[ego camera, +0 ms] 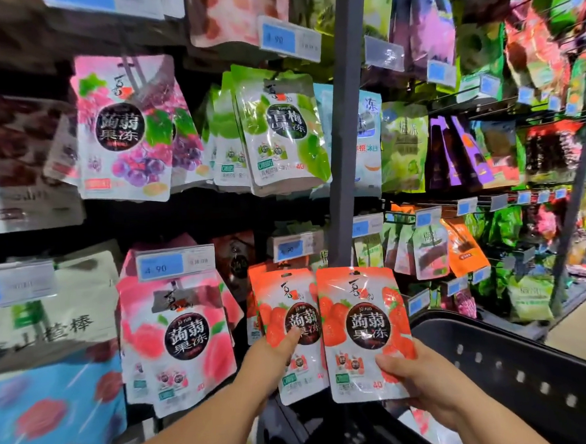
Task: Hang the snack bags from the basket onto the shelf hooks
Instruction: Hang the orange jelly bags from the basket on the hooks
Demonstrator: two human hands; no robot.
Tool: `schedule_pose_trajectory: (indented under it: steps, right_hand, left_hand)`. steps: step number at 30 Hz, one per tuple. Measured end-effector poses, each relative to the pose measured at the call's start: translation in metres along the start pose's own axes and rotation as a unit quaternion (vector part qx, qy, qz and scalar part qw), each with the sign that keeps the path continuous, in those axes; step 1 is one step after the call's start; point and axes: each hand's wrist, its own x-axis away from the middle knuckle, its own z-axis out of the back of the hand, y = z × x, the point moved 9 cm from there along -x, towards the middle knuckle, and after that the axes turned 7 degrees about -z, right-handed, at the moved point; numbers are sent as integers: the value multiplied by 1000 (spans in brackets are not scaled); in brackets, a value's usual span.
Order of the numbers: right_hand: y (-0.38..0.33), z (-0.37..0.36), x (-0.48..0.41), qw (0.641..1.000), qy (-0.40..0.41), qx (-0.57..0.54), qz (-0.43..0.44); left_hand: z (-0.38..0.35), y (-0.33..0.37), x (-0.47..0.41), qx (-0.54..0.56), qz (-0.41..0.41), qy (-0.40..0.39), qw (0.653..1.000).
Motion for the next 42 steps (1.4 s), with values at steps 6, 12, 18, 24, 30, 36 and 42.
schedule_pose_trajectory:
  steps: [6,12,18,24,30,36,42]
  right_hand:
    - [-5,6,2,999,15,25,23]
    - [0,7,-1,999,29,21,17]
    - [6,8,-6,1000,18,5,17]
    - [7,10,-7,1000,14,1,16]
    - [8,12,-8,1000,22,17,12]
    - [10,9,-8,999,23,29,14]
    - [12,6,-10,1000,14,20,14]
  left_hand:
    - [13,0,-20,-34,-20,-4,999]
    - [6,6,-30,-30,-52,-34,998]
    - [4,1,-42,-23,-36,-9,999]
    - [2,0,-44,-22,-33,2,999]
    - [5,-7,-45,-2,-26,14,1000]
    - [12,-16,-48,-4,-1,30,1000]
    - [14,-19,-47,10,1,56,998]
